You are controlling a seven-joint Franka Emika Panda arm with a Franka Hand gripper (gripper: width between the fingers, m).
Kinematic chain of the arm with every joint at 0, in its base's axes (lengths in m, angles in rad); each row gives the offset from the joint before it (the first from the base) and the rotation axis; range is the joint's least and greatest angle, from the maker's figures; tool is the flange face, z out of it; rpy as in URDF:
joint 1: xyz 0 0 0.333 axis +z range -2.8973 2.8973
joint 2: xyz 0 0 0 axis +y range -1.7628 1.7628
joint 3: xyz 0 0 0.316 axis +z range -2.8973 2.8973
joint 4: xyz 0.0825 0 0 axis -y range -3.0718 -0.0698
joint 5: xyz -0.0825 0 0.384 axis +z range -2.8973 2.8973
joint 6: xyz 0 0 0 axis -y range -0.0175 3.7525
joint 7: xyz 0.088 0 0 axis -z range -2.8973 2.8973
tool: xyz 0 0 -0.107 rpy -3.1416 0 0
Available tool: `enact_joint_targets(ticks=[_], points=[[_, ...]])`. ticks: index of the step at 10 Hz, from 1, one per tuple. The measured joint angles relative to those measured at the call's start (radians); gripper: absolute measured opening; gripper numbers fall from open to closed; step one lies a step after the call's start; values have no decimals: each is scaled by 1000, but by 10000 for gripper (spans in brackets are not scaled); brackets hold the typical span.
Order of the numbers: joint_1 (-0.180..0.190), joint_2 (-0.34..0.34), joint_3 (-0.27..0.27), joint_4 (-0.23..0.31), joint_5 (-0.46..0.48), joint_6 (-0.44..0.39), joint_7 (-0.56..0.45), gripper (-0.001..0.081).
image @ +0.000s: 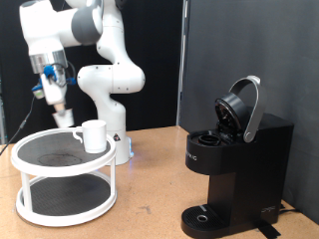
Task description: Make a cup of coffee with the keurig machine
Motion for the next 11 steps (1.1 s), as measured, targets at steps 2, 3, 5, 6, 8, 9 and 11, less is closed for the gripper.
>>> enact_joint_targets(ticks=[2,3,5,6,8,9,11], points=[[54,0,6,35,98,-36,1,370],[60,1,20,41,102,-42,20,370],[61,3,13,41,106,-57,7,370],[71,11,3,54,166,-85,5,370],[122,51,-22,122,340,-187,6,370],[144,70,-25,149,416,-206,6,370],[181,99,-12,195,470,-209,24,370]])
